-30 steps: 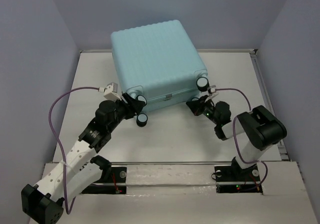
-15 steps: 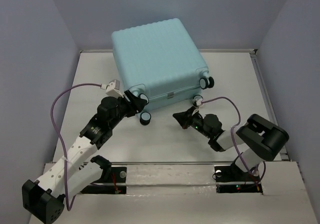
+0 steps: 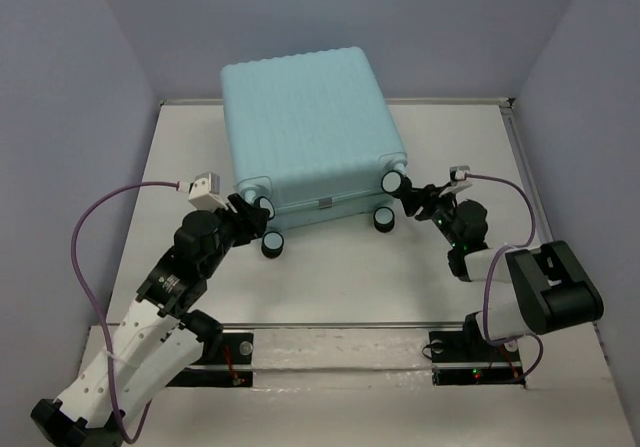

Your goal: Pack the luggage

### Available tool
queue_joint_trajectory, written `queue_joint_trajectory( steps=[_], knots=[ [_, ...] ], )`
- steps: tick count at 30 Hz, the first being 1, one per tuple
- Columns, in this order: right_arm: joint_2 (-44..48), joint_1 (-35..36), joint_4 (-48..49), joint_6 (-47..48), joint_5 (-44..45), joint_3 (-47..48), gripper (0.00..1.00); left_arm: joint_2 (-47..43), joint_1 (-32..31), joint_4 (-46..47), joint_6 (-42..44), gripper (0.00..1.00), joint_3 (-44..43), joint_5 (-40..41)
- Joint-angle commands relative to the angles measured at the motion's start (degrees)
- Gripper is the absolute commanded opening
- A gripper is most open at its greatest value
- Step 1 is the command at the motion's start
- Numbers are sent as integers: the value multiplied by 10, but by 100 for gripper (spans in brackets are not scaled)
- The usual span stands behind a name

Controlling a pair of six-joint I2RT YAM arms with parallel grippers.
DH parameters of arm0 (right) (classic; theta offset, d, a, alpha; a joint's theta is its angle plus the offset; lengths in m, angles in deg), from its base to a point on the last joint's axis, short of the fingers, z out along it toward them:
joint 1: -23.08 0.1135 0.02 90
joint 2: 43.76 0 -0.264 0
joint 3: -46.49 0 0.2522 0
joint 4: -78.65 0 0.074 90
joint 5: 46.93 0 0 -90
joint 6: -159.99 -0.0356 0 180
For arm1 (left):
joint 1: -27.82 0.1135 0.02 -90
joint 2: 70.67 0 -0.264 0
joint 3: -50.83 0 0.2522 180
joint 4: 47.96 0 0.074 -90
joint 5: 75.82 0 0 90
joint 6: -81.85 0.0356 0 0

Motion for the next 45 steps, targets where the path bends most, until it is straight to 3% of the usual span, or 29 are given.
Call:
queue_joint_trajectory(
  steps=[1,11,19,27,30,32,38,41,42,45],
  knots=[
    [-19,-5,-14,33,-104,47,54,-32,-4,152,24,6,-50,-31],
    [-44,-5,14,26,-139,42,48,-24,-4,168,19,6,-39,-46],
    [-76,-5,-9,42,-128,87,32,-25,-4,166,17,6,-47,-51],
    [-61,-5,15,57,-68,77,35,-21,-4,164,11,6,-45,-53],
    [-62,1,-1,72,-69,75,46,-19,-4,168,8,6,-41,-53],
    [-72,6,5,74,-64,80,47,-17,-4,169,7,6,-42,-53],
    [-66,13,42,78,1,82,31,-18,-4,168,5,6,-43,-55],
    [-62,13,58,77,4,84,19,-17,-4,167,2,6,-42,-56],
    [-62,13,61,77,3,85,10,-17,-4,167,2,6,-42,-56],
    [-69,13,90,72,2,76,7,-17,-4,167,0,6,-40,-56]
  ],
)
